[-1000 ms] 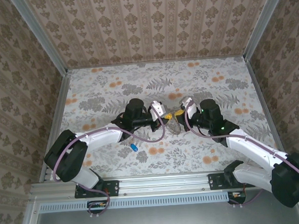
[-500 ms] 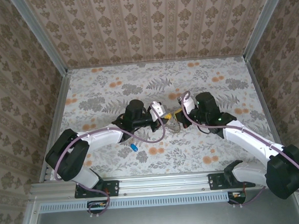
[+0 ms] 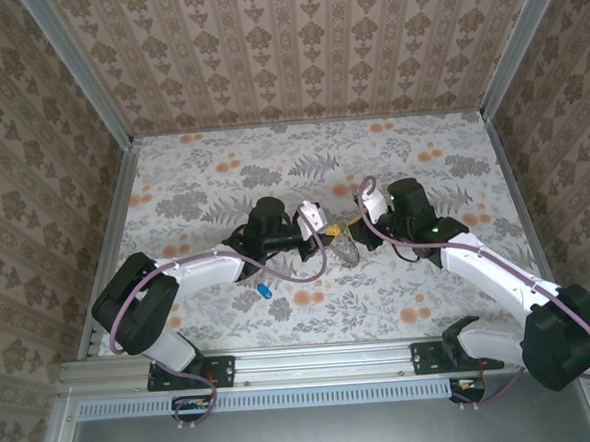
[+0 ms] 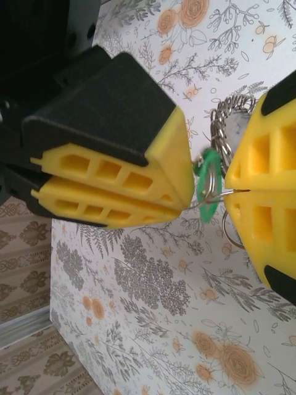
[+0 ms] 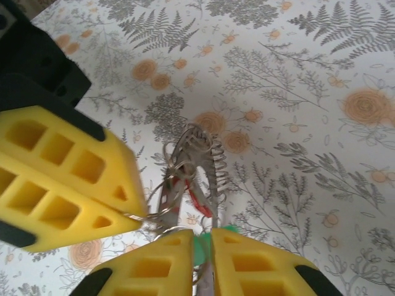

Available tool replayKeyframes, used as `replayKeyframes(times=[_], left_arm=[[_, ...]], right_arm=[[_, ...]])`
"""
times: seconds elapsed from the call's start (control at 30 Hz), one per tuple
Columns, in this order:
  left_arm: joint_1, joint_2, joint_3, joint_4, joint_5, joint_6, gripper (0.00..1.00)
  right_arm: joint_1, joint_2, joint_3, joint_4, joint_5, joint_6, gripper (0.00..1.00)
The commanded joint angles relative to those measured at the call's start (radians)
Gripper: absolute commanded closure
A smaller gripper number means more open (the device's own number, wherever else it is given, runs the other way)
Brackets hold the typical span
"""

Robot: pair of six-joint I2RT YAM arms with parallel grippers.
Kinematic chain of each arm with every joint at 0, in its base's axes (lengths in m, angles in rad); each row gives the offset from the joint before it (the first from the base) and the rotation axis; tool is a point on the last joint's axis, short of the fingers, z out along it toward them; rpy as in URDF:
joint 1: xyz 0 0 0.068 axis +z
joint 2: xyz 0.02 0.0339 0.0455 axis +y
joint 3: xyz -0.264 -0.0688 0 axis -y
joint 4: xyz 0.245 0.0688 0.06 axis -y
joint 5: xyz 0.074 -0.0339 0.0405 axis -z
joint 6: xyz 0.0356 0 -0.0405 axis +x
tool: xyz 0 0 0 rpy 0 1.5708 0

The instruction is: Put the keys on the keyring

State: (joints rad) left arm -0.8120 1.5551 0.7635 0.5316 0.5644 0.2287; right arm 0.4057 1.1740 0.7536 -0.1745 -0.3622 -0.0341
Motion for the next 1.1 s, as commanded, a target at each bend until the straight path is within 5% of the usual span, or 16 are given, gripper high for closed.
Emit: replayKeyframes(times=[0.0,0.4,0.87,1.07], left_arm=[[-0.009,-0.007,0.011,0.039,0.065,-0.011,1.0],[0.01,0.003,0.022,0.039,0.129,-0.02,1.0],[0.024,0.01,0.028,0.028,0.137,-0.028,1.0],[0.025,0.01,0.027,0.027,0.132,-0.031,1.0]], right_arm=[[-0.011,0.0,0.038,-0.045,0.037,-0.035,0.78],[-0.014,-0.045,0.02,-0.086,0.143,-0.15,0.72],[-0.015,-0.118,0.008,-0.101,0.069,-0.151,0.68],[-0.019,-0.14,-0.018,-0.104,-0.076,-0.134,0.59]])
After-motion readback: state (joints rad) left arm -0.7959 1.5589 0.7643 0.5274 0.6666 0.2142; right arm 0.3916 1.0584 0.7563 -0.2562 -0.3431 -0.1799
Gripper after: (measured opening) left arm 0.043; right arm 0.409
